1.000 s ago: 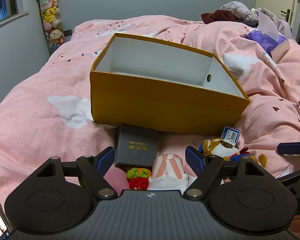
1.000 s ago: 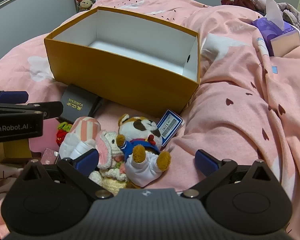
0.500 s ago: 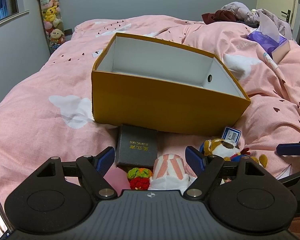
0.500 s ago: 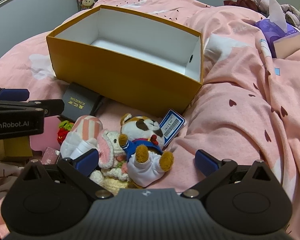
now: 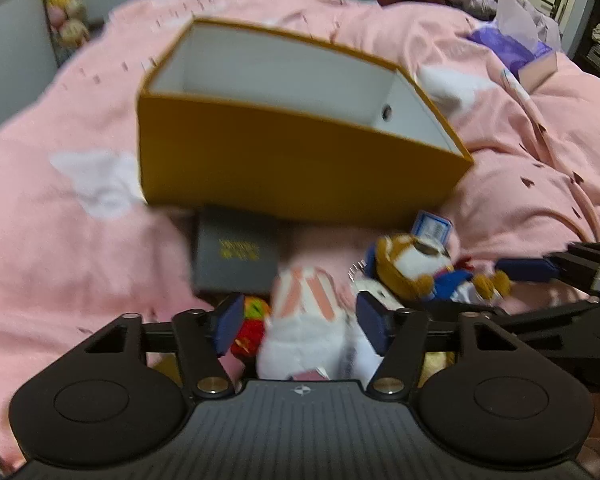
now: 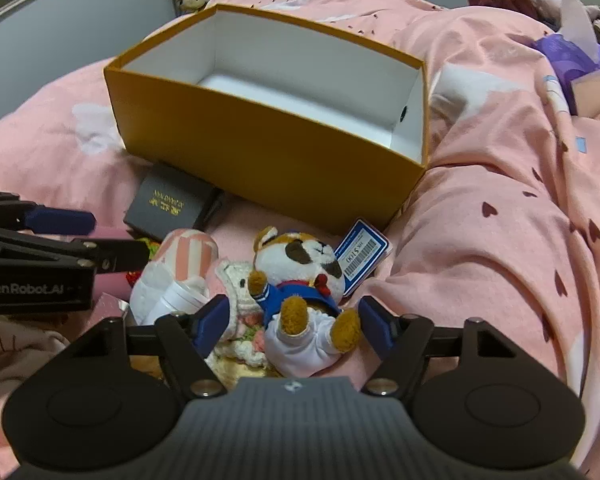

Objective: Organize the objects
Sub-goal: 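Grasp the white lotion bottle with the left tool while the right tool grasps the red-panda plush, then lift the bottle and plush and carry both toward the shoebox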

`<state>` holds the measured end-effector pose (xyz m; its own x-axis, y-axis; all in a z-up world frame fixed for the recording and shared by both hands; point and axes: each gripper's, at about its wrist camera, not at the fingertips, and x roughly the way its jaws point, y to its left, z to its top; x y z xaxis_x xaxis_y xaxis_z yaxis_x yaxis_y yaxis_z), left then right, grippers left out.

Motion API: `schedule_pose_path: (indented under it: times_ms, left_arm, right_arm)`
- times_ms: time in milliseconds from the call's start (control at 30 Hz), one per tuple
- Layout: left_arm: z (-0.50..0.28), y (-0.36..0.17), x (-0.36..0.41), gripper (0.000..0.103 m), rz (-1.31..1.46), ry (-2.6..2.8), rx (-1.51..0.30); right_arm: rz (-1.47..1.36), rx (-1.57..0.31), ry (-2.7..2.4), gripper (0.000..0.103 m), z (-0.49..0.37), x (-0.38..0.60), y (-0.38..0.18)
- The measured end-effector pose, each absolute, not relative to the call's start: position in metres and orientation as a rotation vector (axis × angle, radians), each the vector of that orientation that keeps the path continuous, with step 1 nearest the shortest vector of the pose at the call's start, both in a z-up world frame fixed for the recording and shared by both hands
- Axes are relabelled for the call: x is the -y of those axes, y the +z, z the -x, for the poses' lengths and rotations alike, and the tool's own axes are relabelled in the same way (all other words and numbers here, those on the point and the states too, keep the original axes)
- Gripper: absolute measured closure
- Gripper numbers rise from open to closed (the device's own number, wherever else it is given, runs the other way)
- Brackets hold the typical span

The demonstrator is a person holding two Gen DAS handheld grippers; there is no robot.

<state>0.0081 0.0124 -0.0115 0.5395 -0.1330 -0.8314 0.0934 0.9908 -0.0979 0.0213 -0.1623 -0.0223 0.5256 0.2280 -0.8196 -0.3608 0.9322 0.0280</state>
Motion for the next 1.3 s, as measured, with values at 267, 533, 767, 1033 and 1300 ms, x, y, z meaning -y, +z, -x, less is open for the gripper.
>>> schedule_pose_path:
  times_ms: [267, 533, 767, 1033, 1300]
  left_arm:
    - [-0.01, -0.022, -0.003, 0.04, 0.046, -0.263, -1.074]
    - [-0.011, -0.022, 0.02, 0.041, -0.022, -0.394, -1.076]
    - [-0.019, -0.035, 0.032, 0.041, -0.088, -0.366, -1.117]
    - [-0.022, -0.05, 0.026, 0.059, -0.125, -0.333, -1.208]
    - [-0.027, -0.052, 0.024, 0.061, -0.167, -0.323, -1.191]
  right_arm:
    - [0.193, -1.0, 0.383, 0.036, -0.035, 0.163, -0.037]
    - [0.122, -1.036, 0.417, 0.052, -0.045, 0.179, -0.049]
    - [0.042, -1.03, 0.479, 0.06, -0.043, 0.2, -0.038]
    - [0.087, -1.047, 0.504, 0.053, -0.046, 0.191, -0.047]
    - [0.159, -1.04, 0.517, 0.055, -0.05, 0.179, -0.056]
